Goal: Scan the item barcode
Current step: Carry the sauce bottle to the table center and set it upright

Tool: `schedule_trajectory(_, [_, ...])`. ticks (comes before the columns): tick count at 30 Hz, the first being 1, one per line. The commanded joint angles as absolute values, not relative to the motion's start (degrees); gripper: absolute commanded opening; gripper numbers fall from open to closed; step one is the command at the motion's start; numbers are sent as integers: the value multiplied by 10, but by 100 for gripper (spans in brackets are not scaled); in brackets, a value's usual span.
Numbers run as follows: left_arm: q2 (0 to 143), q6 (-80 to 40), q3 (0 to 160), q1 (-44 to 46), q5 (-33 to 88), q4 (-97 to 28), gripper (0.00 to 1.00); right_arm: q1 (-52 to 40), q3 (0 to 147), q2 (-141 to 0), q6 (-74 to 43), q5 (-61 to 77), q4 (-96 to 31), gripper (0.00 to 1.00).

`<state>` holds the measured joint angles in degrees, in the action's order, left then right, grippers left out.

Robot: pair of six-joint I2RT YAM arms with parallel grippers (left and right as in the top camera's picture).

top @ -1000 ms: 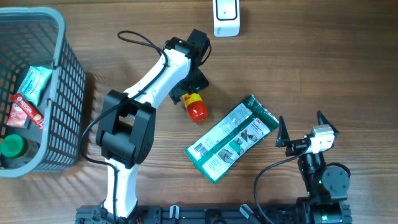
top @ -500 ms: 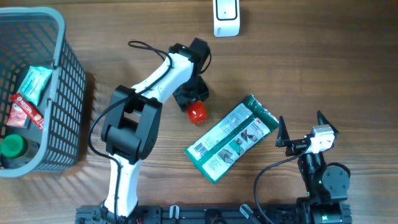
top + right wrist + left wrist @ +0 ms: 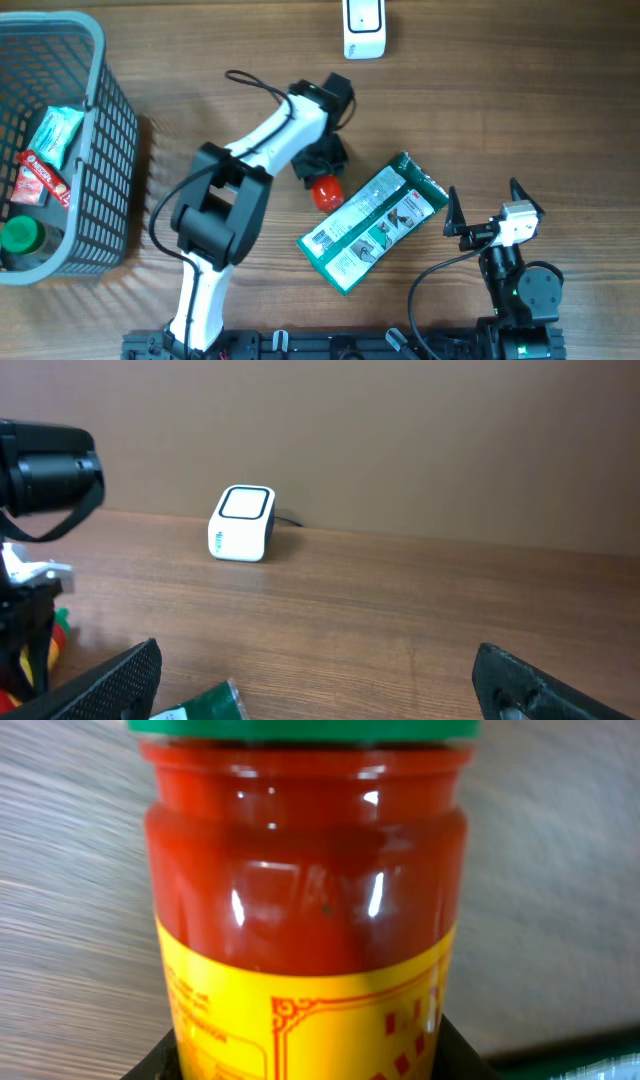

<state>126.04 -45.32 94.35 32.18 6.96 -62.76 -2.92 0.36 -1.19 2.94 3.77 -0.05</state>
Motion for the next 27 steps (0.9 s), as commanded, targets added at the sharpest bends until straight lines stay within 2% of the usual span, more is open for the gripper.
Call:
schedule_trajectory(1, [1263, -395, 937, 366, 72, -616, 35, -32, 3, -12, 34, 29, 1, 100])
schedule_trajectory(11, [1263, -370, 937, 415, 53, -608, 42, -32, 3, -12, 35, 29, 1, 100])
schedule_trajectory(12, [1263, -370, 937, 415, 53, -608, 49, -32, 3, -12, 35, 29, 1, 100])
schedule_trajectory(14, [1263, -370, 937, 414, 53, -609, 73, -32, 3, -12, 34, 29, 1, 100])
schedule_trajectory(15, [1263, -370, 938, 414, 53, -609, 81, -32, 3, -12, 34, 29, 1, 100])
schedule_trajectory(16, [1263, -369, 939, 413, 53, -611, 96, -32, 3, -12, 34, 29, 1, 100])
schedule_trajectory(17, [1262, -363, 942, 413, 52, -614, 100, -32, 3, -12, 34, 29, 1, 100])
schedule_trajectory(27, [1235, -362, 1074, 412, -61, -725, 100, -32, 3, -12, 34, 29, 1, 100])
